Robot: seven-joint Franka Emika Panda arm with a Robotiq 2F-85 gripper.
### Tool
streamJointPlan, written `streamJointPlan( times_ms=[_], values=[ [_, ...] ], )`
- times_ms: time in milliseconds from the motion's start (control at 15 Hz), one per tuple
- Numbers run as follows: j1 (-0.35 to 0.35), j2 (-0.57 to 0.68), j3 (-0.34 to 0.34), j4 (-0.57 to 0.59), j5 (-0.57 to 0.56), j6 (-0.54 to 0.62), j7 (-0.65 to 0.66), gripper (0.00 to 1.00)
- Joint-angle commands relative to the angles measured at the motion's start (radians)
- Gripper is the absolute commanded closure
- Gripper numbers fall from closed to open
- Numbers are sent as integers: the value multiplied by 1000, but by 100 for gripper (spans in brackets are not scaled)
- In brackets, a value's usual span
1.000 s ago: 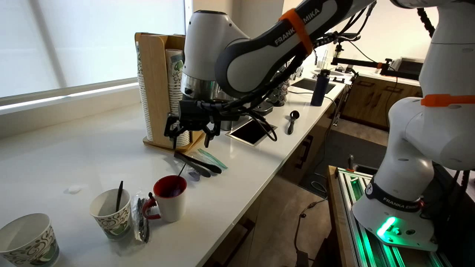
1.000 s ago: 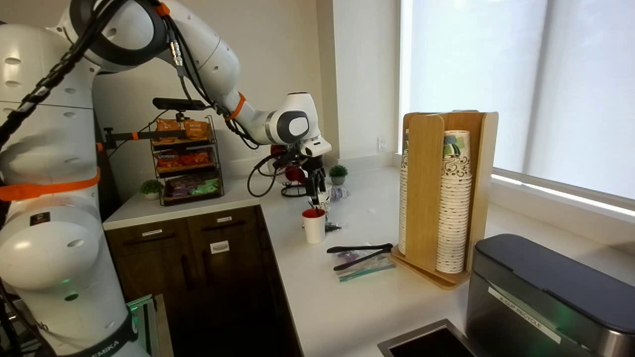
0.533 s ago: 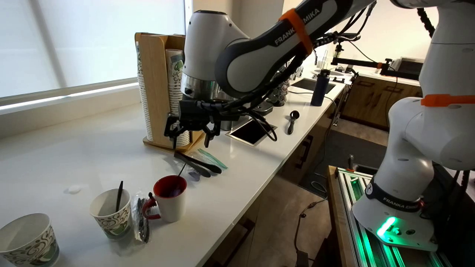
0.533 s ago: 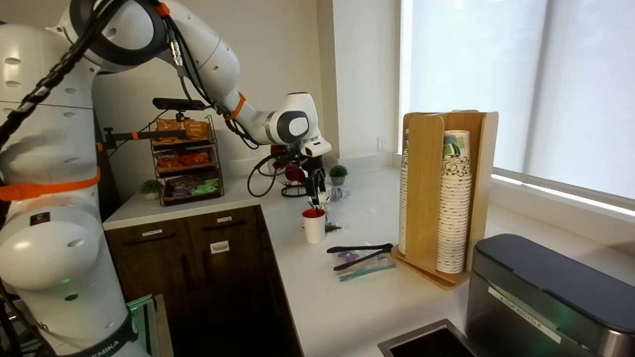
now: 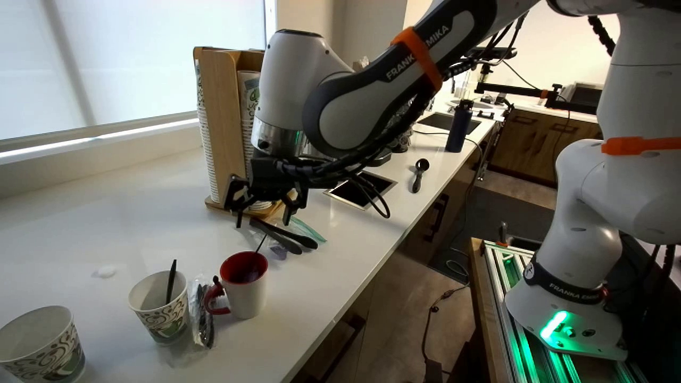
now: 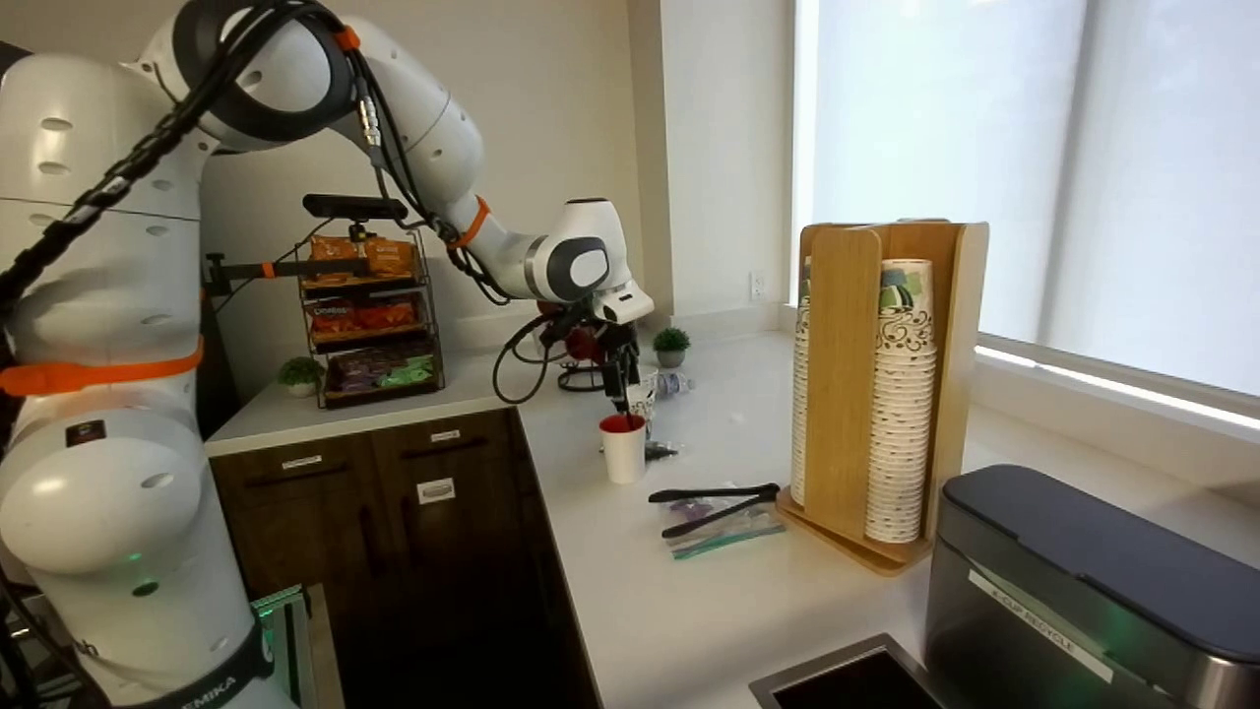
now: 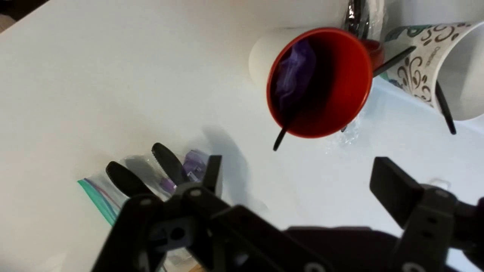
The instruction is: Remove the black knife from the mug and put it in the coffee cup on the left then pick up the fork from the counter and put it in the coffee cup.
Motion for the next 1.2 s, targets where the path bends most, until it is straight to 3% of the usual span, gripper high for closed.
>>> streamJointPlan(
  times_ms=[0, 1133],
  values=[
    [20, 2, -18, 0, 7, -2, -3, 0],
    [25, 3, -21, 0, 7, -2, 2, 0]
  ],
)
